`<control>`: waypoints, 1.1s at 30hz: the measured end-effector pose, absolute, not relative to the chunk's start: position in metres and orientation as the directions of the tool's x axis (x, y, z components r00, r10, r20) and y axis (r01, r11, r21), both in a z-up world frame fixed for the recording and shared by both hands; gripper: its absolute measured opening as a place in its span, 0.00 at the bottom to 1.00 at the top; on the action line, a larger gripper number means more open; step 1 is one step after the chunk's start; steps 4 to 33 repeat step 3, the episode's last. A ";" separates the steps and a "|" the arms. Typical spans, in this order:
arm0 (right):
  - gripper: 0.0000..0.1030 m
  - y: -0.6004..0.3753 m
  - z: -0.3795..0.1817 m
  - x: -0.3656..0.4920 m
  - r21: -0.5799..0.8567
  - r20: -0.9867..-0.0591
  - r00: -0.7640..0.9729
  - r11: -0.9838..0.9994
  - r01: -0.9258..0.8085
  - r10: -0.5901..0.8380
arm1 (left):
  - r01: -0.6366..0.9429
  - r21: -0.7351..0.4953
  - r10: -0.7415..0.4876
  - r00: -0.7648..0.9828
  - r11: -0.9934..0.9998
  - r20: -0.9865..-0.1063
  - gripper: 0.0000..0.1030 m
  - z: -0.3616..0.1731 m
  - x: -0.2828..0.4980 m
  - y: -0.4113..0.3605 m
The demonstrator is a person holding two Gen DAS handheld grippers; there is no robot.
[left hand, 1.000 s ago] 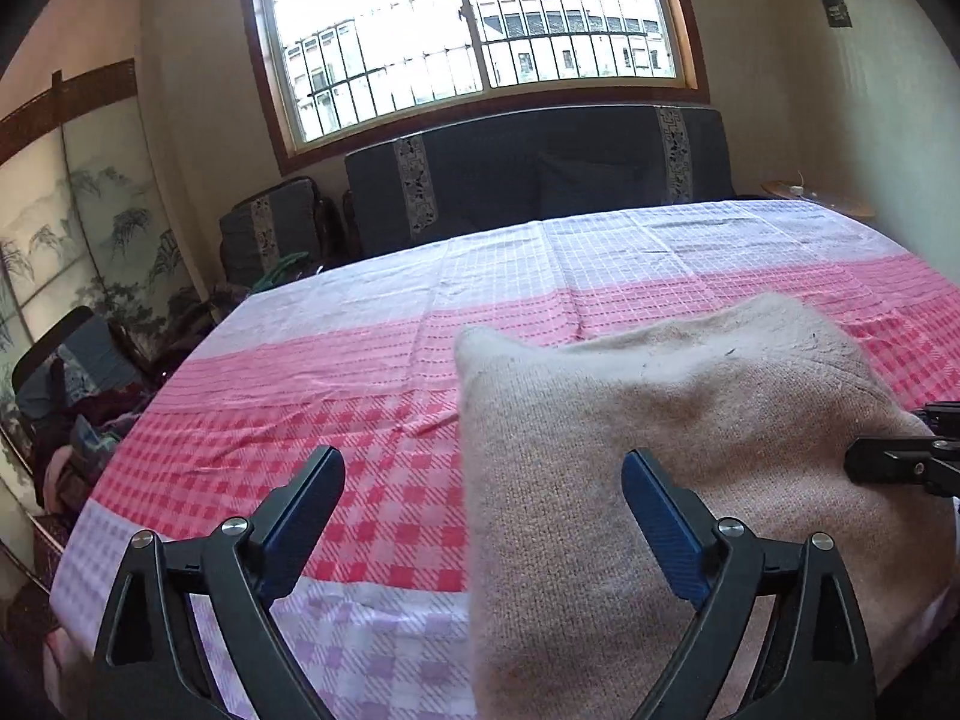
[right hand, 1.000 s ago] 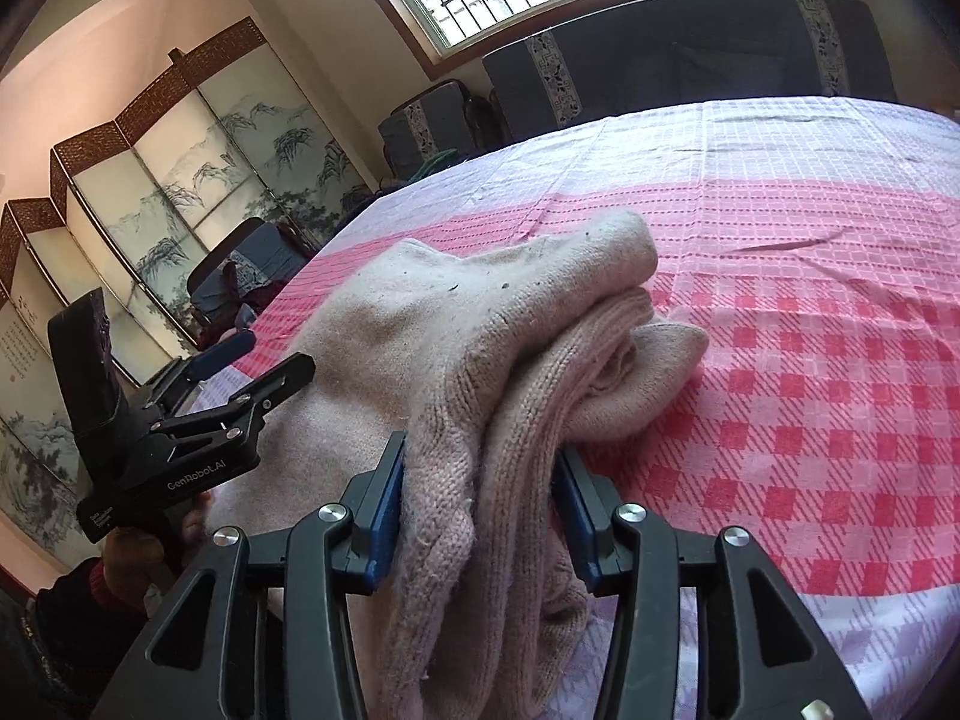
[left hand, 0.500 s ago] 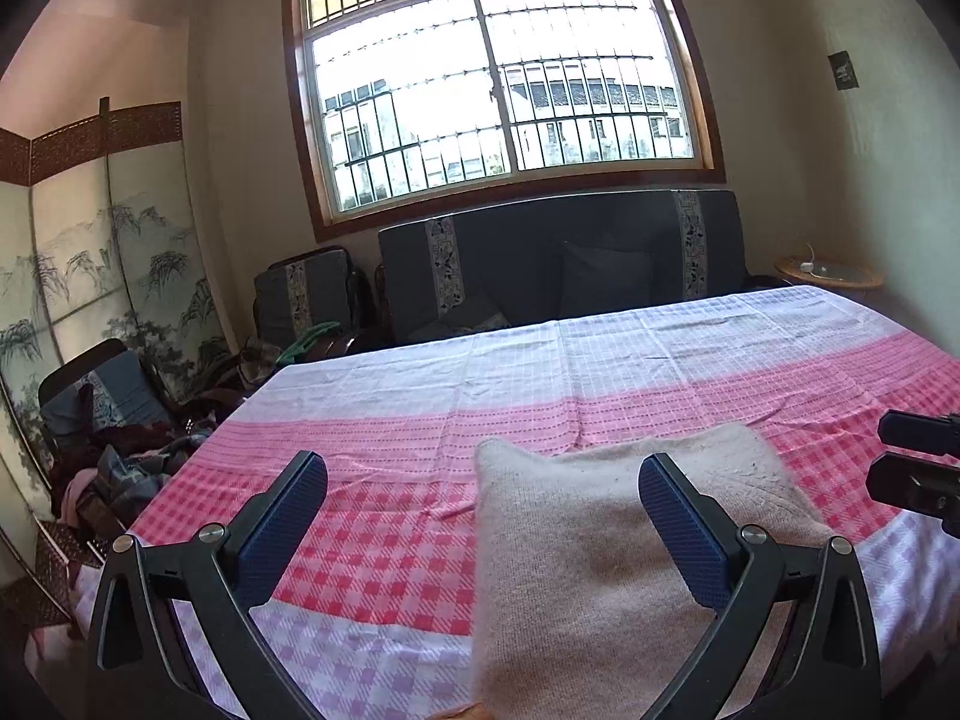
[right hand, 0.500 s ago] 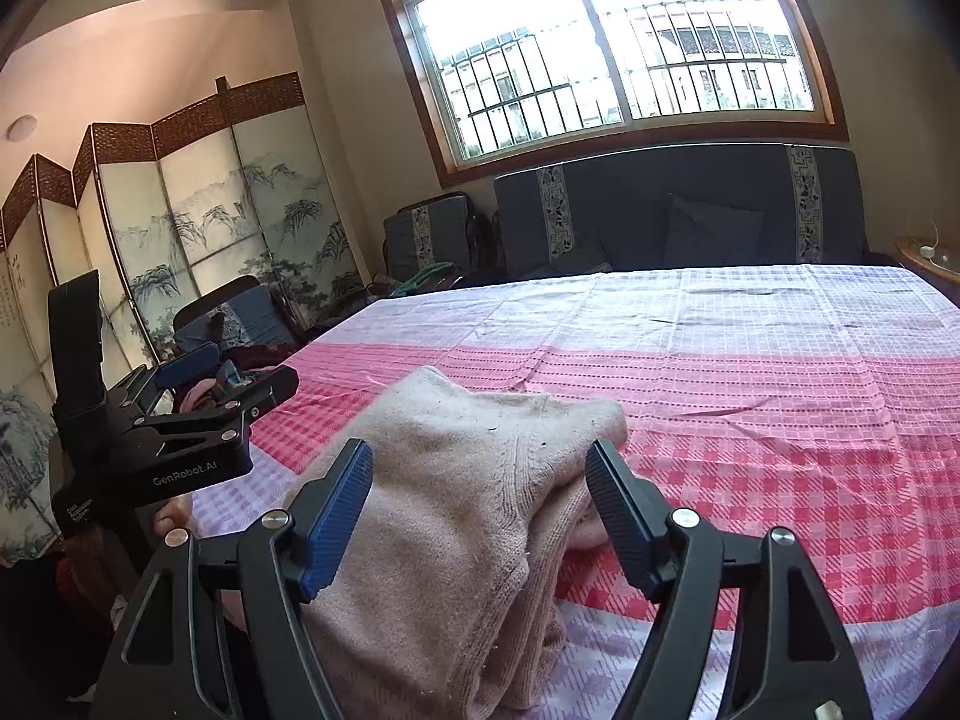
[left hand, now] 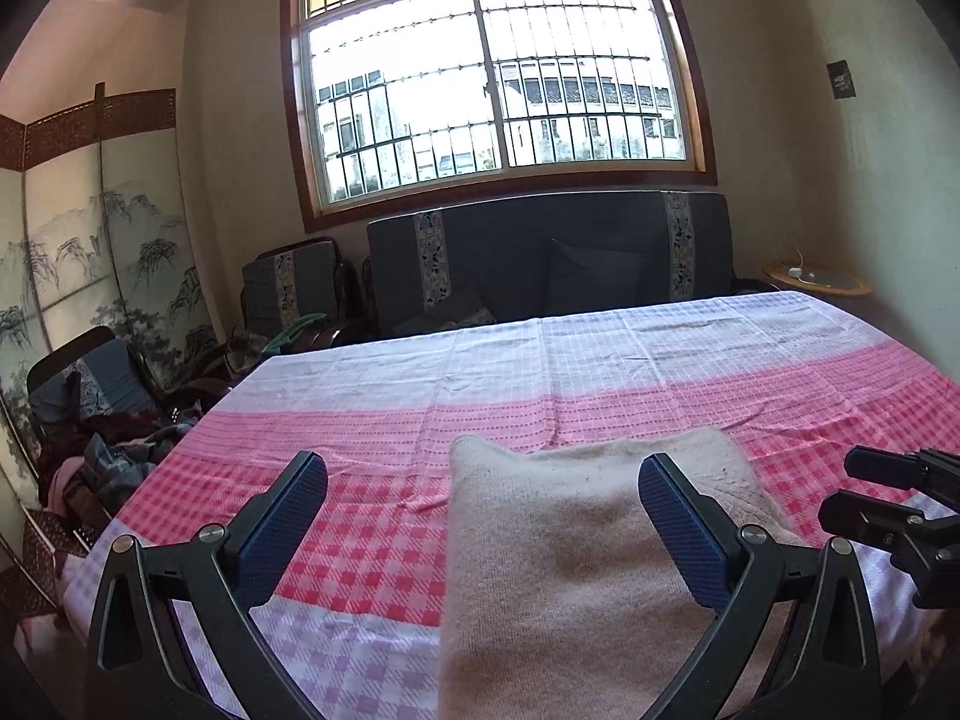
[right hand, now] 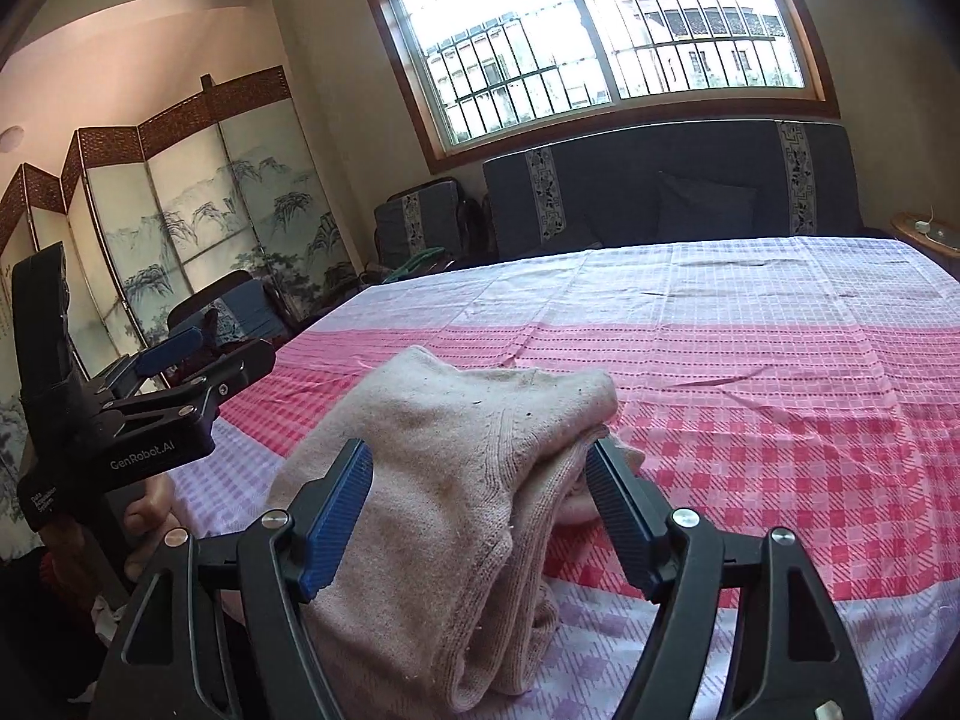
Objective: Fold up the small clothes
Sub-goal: 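Open both tools and lift them away from the bundle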
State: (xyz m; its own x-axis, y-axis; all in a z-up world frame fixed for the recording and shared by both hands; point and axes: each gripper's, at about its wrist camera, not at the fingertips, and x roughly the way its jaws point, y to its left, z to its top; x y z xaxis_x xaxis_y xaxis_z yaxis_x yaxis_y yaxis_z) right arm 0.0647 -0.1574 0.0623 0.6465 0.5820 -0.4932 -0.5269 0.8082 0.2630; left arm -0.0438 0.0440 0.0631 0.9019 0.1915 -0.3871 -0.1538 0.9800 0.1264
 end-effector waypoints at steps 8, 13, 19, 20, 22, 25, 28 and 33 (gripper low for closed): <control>0.74 -0.157 0.062 0.065 0.225 -0.514 0.680 0.848 -0.480 0.522 | -0.144 0.086 0.166 0.905 0.986 -0.392 1.00 0.064 -0.045 0.049; 0.74 -0.157 0.062 0.065 0.225 -0.514 0.680 0.848 -0.480 0.522 | -0.144 0.086 0.166 0.905 0.986 -0.392 1.00 0.064 -0.045 0.049; 0.74 -0.157 0.062 0.065 0.225 -0.514 0.680 0.848 -0.480 0.522 | -0.144 0.086 0.166 0.905 0.986 -0.392 1.00 0.064 -0.045 0.049; 0.74 -0.157 0.062 0.065 0.225 -0.514 0.680 0.848 -0.480 0.522 | -0.144 0.086 0.166 0.905 0.986 -0.392 1.00 0.064 -0.045 0.049; 0.74 -0.157 0.062 0.065 0.225 -0.514 0.680 0.848 -0.480 0.522 | -0.144 0.086 0.166 0.905 0.986 -0.392 1.00 0.064 -0.045 0.049; 0.74 -0.157 0.062 0.065 0.225 -0.514 0.680 0.848 -0.480 0.522 | -0.144 0.086 0.166 0.905 0.986 -0.392 1.00 0.064 -0.045 0.049; 0.74 -0.157 0.062 0.065 0.225 -0.514 0.680 0.848 -0.480 0.522 | -0.144 0.086 0.166 0.905 0.986 -0.392 1.00 0.064 -0.045 0.049; 0.74 -0.157 0.062 0.065 0.225 -0.514 0.680 0.848 -0.480 0.522 | -0.144 0.086 0.166 0.905 0.986 -0.392 1.00 0.064 -0.045 0.049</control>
